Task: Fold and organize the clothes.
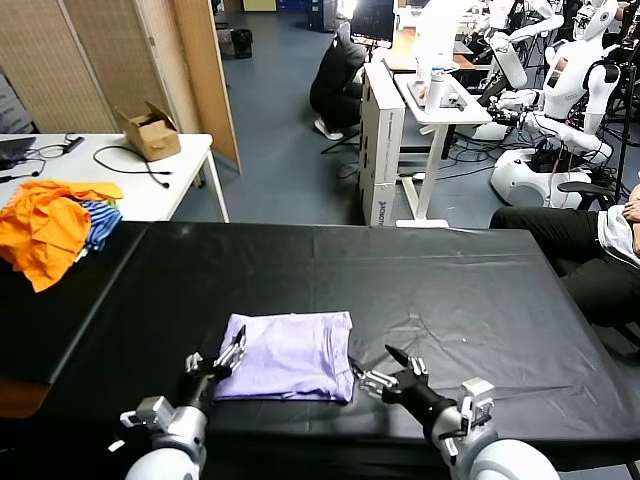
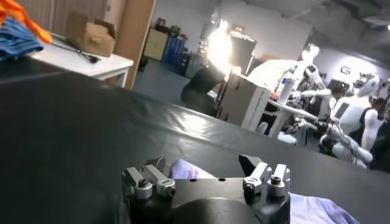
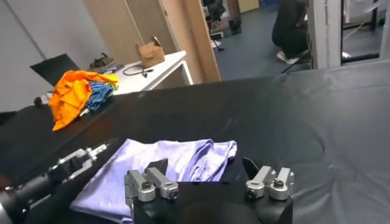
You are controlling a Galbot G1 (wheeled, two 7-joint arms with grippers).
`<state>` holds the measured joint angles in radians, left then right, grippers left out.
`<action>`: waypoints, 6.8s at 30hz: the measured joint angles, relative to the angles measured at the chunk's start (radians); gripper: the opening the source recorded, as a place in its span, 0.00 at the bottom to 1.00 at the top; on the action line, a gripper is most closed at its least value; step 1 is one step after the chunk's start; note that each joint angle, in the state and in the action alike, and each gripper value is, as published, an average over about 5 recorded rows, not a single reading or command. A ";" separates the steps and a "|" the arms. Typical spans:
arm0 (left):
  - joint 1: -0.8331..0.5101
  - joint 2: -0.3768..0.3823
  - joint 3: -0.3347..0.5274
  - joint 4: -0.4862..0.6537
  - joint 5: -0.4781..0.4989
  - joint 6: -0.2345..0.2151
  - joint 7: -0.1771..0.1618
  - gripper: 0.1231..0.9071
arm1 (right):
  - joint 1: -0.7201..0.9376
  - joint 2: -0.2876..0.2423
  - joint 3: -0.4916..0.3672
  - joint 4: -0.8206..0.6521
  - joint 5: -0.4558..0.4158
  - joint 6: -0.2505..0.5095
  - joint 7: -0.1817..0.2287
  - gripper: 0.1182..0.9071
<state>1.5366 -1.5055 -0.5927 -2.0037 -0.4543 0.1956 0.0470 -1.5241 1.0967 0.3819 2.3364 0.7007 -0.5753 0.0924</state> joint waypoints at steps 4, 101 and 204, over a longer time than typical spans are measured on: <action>0.005 -0.007 -0.007 0.008 -0.020 -0.001 0.001 1.00 | -0.003 0.002 0.002 0.002 0.000 0.000 -0.001 1.00; 0.120 0.463 -0.400 -0.128 0.032 0.064 -0.048 0.05 | 0.002 0.036 -0.016 -0.022 -0.027 0.014 -0.003 1.00; 0.007 0.080 0.123 -0.196 0.174 0.028 -0.123 1.00 | 0.179 -0.050 -0.005 -0.220 0.052 -0.099 0.037 0.68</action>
<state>1.5434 -1.4257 -0.4697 -2.1993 -0.2807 0.2232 -0.0759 -1.3450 1.0470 0.3767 2.1160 0.7529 -0.6745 0.1295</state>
